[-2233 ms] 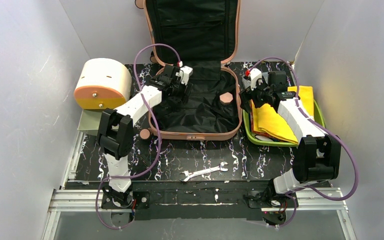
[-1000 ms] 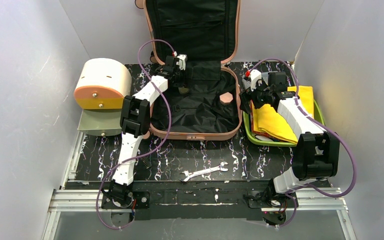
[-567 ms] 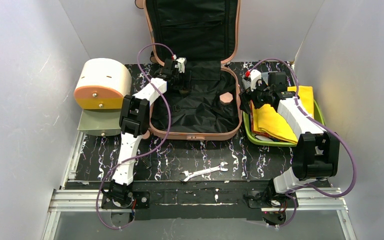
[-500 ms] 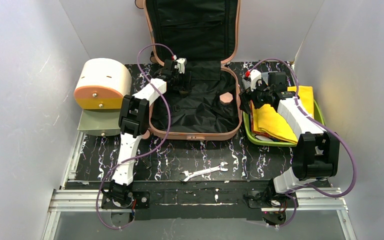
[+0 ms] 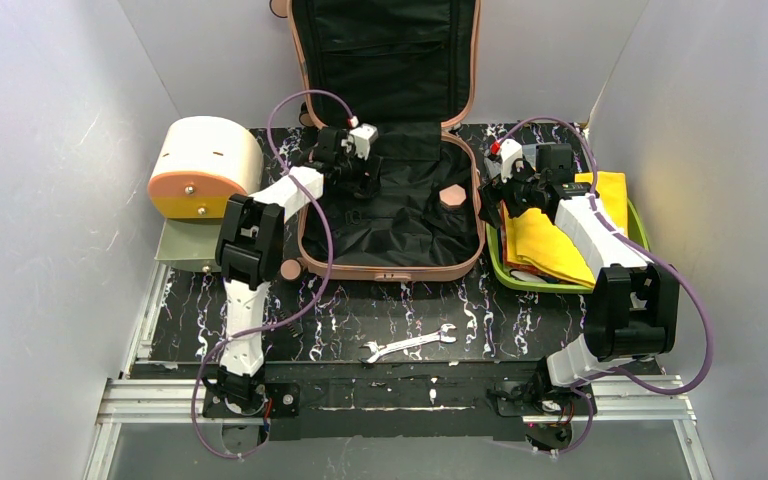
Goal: Open, take out, and arrange the luggage
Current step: Adjust the makeup in the opened luggage.
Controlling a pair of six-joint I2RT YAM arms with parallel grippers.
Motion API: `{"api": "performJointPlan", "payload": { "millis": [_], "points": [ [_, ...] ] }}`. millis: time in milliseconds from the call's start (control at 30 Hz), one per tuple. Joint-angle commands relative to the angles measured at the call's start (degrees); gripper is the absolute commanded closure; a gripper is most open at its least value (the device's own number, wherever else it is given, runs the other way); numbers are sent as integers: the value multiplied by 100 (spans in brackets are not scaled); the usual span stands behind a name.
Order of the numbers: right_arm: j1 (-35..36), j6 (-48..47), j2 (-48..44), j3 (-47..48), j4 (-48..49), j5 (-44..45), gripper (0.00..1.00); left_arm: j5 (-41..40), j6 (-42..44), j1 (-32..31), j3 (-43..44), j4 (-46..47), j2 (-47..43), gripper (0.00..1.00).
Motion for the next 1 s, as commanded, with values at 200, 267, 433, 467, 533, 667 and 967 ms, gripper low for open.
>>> {"api": "performJointPlan", "payload": {
  "millis": [200,267,433,467,533,667,967],
  "points": [
    [-55,-15,20,-52,14,-226,2,127,1312,-339,-1547,835,-765,46],
    [-54,-11,37,-52,14,-248,2,83,1394,-336,-1718,907,-804,42],
    [-61,-2,65,-45,10,-262,2,84,1444,-337,-2132,1090,-1039,29],
    [-62,-2,73,-45,9,-264,2,85,1440,-335,-2199,1119,-1098,26],
    [-62,-2,78,-47,14,-272,2,84,1457,-341,-2336,1159,-1211,20],
    [-63,6,100,-43,14,-281,2,106,1493,-336,-2560,1206,-1394,4],
    [-71,37,174,-43,14,-325,2,230,1251,-306,-2753,1258,-1896,2]
  ]
}}
